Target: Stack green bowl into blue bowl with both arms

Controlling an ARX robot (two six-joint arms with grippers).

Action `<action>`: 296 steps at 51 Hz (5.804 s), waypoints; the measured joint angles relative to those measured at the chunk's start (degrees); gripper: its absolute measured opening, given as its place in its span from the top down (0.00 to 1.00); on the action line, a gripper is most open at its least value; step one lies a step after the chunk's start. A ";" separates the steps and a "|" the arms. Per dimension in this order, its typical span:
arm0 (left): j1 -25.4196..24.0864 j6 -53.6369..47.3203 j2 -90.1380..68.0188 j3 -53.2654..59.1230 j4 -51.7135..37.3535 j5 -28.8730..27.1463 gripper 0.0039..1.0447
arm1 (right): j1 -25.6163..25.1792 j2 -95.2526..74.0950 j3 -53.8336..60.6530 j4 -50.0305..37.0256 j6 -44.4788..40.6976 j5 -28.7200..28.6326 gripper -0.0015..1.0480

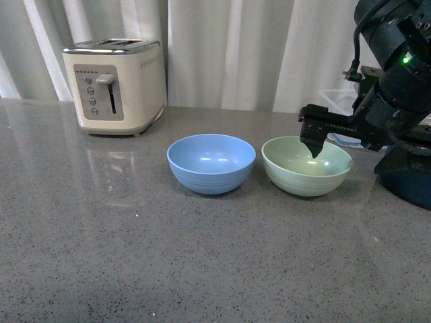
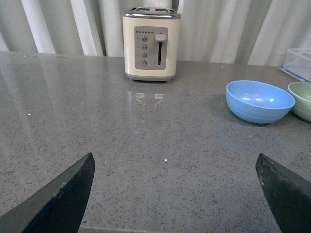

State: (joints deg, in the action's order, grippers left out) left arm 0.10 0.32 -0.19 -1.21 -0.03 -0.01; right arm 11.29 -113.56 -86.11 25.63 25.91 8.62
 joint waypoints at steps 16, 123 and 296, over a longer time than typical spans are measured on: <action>0.00 0.00 0.00 0.00 0.00 0.00 0.06 | -0.98 -3.23 -1.03 0.37 0.39 1.01 0.48; 0.00 -0.02 0.00 0.00 0.00 0.00 0.06 | 9.38 19.23 8.35 -31.82 -9.73 -0.63 0.37; 0.00 -0.02 0.00 0.00 0.00 0.00 0.06 | -11.15 113.31 85.79 -25.70 -25.79 -8.57 0.18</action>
State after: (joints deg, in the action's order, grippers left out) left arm 0.10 0.30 -0.19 -1.21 -0.03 -0.01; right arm 0.14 -0.25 -0.32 -0.08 0.12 0.05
